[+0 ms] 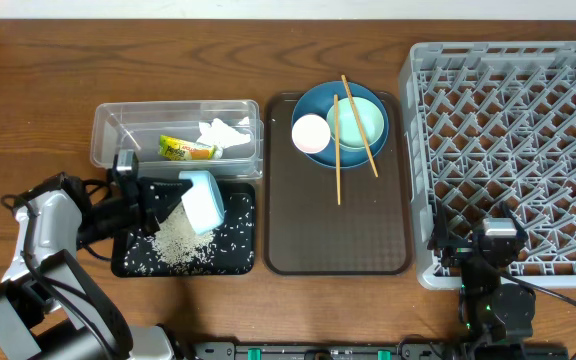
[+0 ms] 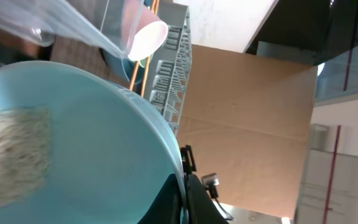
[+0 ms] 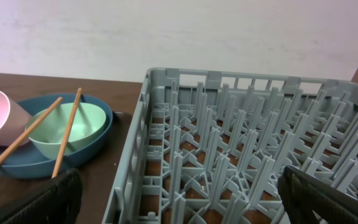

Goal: Sort waste into correct bins and load items into the dishwasher rack
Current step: 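Lift the rice bowl with the left gripper and tip rice onto black tray, then shake the tilted light-blue bowl over the black tray with the left gripper, then carry the empty bowl back and set it on the brown tray, then open the left gripper and withdraw it over the black tray, then reach the right gripper to the wooden chopsticks in the green bowl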

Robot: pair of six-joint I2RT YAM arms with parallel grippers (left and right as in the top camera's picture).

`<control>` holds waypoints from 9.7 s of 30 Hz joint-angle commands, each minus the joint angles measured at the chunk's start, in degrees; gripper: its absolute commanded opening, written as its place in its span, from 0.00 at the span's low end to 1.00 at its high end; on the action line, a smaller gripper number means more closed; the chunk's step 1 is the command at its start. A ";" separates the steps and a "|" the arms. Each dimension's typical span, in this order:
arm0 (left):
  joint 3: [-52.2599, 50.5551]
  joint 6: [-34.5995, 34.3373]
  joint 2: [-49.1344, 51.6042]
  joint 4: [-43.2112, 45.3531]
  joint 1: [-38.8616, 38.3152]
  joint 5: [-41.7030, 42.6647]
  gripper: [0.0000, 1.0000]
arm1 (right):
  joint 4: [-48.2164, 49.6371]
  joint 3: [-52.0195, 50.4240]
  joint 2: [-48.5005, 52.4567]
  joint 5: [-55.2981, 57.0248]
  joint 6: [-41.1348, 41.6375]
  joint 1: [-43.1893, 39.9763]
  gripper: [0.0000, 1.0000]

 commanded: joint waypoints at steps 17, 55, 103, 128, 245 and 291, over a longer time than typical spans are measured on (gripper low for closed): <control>-1.20 11.89 0.11 -11.04 -2.45 5.88 0.06 | -0.20 -0.11 -0.15 0.57 0.74 -0.39 0.99; -1.36 23.43 -0.35 -21.53 5.33 3.63 0.06 | -0.20 -0.09 -0.15 0.55 0.74 -0.39 0.99; 17.44 22.91 -10.78 -31.15 -12.28 -0.17 0.06 | -0.20 -0.09 -0.15 0.57 0.76 -0.39 0.99; 29.29 -38.03 -14.60 2.54 -52.52 -61.46 0.06 | -0.20 -0.09 -0.15 0.57 0.74 -0.39 0.99; 28.26 -40.65 -16.55 -10.82 -47.36 -93.31 0.87 | -0.98 4.31 -0.04 -13.86 6.32 -0.37 0.99; 28.26 -40.65 -16.55 -10.82 -47.36 -93.31 0.95 | -26.08 54.25 70.18 -20.70 36.17 17.53 0.50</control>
